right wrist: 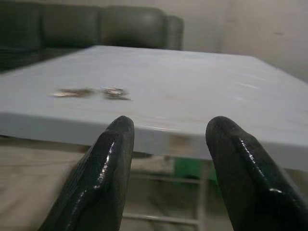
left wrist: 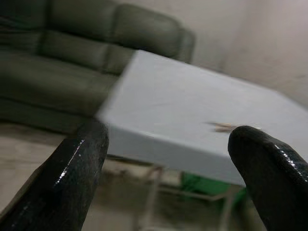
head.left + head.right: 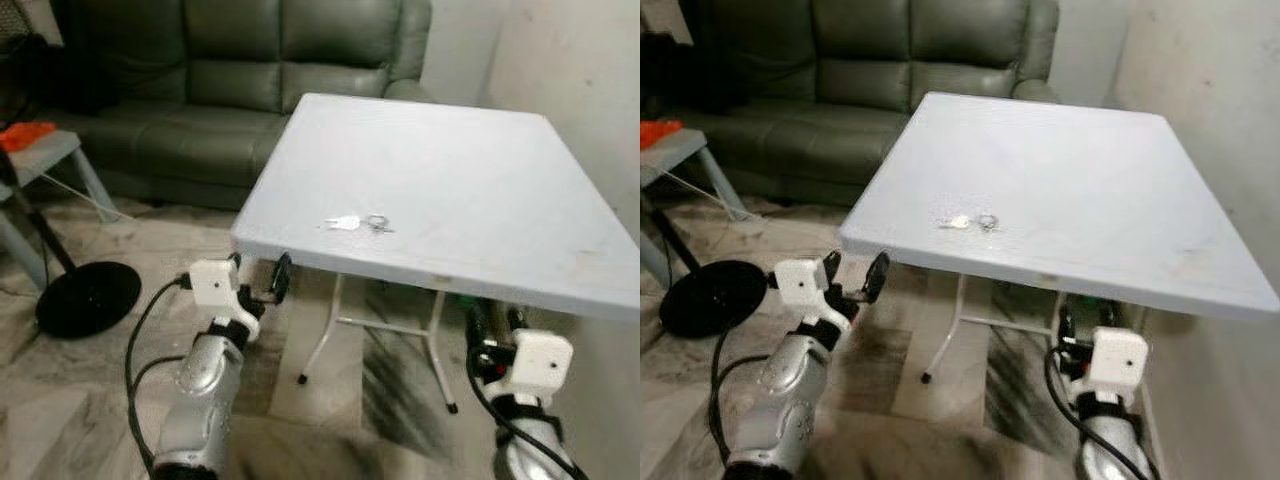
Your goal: Hang keys on a hook
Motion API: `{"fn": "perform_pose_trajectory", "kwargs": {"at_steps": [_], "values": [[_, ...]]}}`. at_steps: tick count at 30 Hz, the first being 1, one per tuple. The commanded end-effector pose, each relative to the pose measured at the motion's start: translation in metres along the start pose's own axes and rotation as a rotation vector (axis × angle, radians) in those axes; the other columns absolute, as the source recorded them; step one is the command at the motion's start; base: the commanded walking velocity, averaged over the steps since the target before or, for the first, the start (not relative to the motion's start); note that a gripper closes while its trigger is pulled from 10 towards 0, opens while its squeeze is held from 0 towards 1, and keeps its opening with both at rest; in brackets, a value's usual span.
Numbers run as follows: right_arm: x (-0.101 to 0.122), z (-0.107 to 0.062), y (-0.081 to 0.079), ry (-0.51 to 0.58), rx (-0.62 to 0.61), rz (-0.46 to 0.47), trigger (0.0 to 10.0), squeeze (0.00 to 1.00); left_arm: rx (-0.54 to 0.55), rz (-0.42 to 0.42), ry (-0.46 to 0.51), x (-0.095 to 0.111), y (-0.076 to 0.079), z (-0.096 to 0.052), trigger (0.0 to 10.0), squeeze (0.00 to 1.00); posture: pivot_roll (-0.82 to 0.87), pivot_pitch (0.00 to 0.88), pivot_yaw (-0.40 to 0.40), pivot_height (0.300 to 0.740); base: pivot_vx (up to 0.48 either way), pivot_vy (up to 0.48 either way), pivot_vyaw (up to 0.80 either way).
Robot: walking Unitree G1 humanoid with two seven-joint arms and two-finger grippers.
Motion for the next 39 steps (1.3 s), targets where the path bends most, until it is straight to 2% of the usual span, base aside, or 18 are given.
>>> {"fn": "perform_pose_trajectory", "kwargs": {"at_steps": [1, 15, 39], "values": [[0.0058, -0.0007, 0.0105, 0.012, -0.023, -0.023, 10.0, 0.00, -0.026, -0.019, 0.008, 0.0030, 0.0118, 0.0033, 10.0, 0.00, -0.07, 0.044, -0.030, 0.740, 0.000, 0.480, 0.00], [0.0054, 0.0008, 0.0100, 0.012, -0.022, -0.020, 10.0, 0.00, -0.029, -0.017, 0.003, 0.0027, 0.0130, 0.0049, 10.0, 0.00, -0.06, 0.041, -0.030, 0.740, 0.000, 0.460, 0.00], [0.0063, 0.0047, 0.0085, 0.015, -0.009, -0.024, 10.0, 0.00, -0.030, -0.034, -0.048, -0.0057, 0.0160, 0.0067, 10.0, 0.00, -0.06, 0.025, -0.036, 0.740, 0.010, 0.000, 0.00]]}}
Point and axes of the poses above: a point about 5 cm out from each wrist's last joint towards the gripper, its own z axis pointing out of the wrist towards the gripper, its own x axis along the axis of the wrist's last joint, y = z × x, the point moved 6 cm from there along z, pointing out of the wrist towards the gripper, and after that the axes turned 13 degrees about z, right-handed, at the moved point
